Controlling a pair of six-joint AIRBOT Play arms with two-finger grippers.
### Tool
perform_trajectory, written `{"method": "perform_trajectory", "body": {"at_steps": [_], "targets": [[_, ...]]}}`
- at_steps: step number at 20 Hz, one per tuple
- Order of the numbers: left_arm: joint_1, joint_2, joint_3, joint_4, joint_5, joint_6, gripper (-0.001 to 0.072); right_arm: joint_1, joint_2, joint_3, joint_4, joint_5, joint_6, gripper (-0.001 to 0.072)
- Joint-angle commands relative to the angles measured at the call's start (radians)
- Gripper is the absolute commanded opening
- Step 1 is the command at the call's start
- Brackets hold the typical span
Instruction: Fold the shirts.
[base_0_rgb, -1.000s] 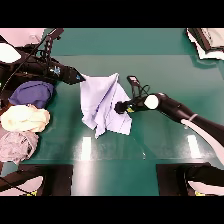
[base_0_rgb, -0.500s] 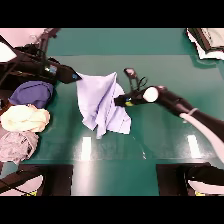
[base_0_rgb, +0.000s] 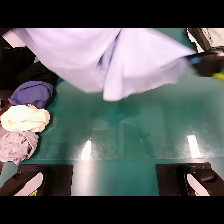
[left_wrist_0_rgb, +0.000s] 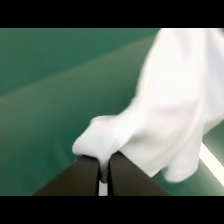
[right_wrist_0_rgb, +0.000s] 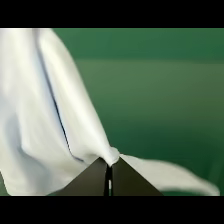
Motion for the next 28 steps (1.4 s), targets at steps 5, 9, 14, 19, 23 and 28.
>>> {"method": "perform_trajectory", "body": {"at_steps": [5,9,14,19,23,28], "targets": [[0.014,0.085,0.252,-0.005,-0.05,-0.035,0.003,-0.349,0.064,0.311,0.006,0.355,0.004,0.0013],[0.014,0.056,0.071,0.002,-0.175,-0.064,0.003,-0.352,-0.112,0.356,0.142,0.584,0.004,0.0013],[0.014,0.014,-0.388,0.002,-0.2,-0.064,0.0031,-0.179,-0.323,0.179,0.177,0.518,-0.031,0.0014],[0.014,-0.017,-0.745,0.018,-0.081,-0.002,0.0031,-0.053,-0.528,0.063,0.176,0.115,-0.095,0.0015],[0.014,-0.021,-0.764,0.082,0.038,-0.002,0.0031,-0.055,-0.66,0.179,0.177,0.018,-0.1,0.0015],[0.014,-0.021,-0.762,0.097,0.147,-0.002,0.0031,-0.111,-0.689,0.276,0.177,0.133,-0.122,0.0478]]}}
